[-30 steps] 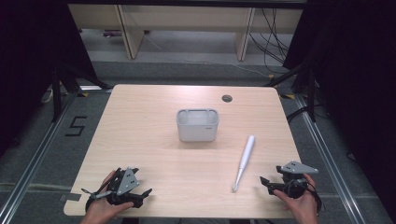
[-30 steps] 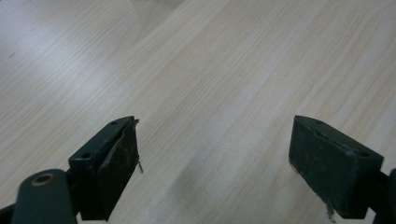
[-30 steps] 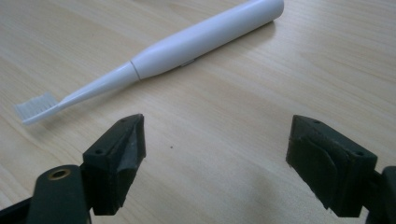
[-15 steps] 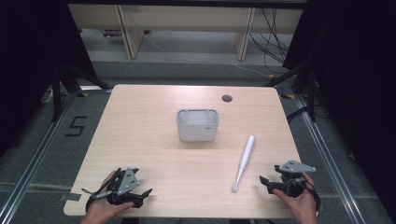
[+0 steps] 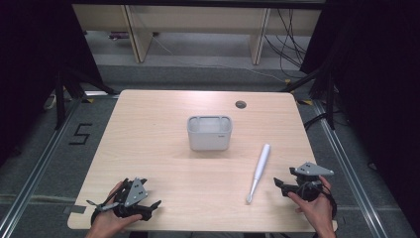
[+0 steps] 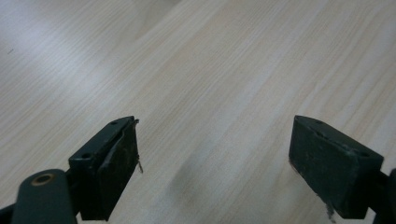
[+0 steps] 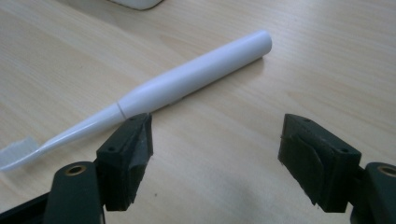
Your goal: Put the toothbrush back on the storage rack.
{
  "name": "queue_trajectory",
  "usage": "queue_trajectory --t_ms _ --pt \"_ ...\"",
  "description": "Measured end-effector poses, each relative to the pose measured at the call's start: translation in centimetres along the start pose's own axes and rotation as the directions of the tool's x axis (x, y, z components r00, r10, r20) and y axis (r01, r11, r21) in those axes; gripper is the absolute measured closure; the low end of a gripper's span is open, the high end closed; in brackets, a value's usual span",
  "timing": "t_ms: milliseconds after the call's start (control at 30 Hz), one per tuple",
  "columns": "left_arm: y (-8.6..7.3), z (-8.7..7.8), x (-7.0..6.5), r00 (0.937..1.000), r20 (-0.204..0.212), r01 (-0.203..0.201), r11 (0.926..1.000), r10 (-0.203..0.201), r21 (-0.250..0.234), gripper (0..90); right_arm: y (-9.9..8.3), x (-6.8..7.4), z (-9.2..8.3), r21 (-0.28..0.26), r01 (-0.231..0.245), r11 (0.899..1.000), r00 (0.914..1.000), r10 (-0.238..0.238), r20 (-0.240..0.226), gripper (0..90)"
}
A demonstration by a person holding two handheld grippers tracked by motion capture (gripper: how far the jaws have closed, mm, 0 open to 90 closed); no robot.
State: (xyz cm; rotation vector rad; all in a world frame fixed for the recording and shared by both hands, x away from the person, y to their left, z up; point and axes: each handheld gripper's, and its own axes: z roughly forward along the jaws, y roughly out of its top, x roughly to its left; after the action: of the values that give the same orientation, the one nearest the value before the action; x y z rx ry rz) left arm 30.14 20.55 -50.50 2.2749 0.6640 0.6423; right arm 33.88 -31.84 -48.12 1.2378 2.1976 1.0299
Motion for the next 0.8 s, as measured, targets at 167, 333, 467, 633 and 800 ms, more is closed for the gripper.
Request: queue_trajectory --t_ms 167,333,467,633,800 --pt "0.0 -0.1 0.1 1.0 0.009 -0.001 1.0 0.001 0.005 15.3 1.1 -0.6 0.9 -0.024 0.031 0.999 0.9993 -0.03 0.024 30.1" --pt "0.0 -0.1 0.2 1.0 0.007 -0.004 1.0 0.004 0.008 15.3 2.1 -0.7 1.8 -0.024 0.047 0.999 0.9984 -0.046 0.032 32.8" --pt "0.0 -0.1 0.2 0.9999 0.005 -0.01 0.9999 0.01 0.011 15.3 2.6 -0.8 2.4 -0.027 0.039 0.999 0.999 -0.039 0.021 34.6" --pt "0.0 -0.1 0.2 1.0 0.007 0.0 1.0 0.0 0.006 15.3 3.2 -1.0 2.7 -0.029 0.046 0.999 0.9987 -0.045 0.025 37.4" --pt "0.0 -0.1 0.2 0.9999 0.008 -0.006 0.9999 0.006 0.008 15.3 3.9 -1.0 3.1 -0.037 0.059 0.998 0.998 -0.059 0.022 42.3"
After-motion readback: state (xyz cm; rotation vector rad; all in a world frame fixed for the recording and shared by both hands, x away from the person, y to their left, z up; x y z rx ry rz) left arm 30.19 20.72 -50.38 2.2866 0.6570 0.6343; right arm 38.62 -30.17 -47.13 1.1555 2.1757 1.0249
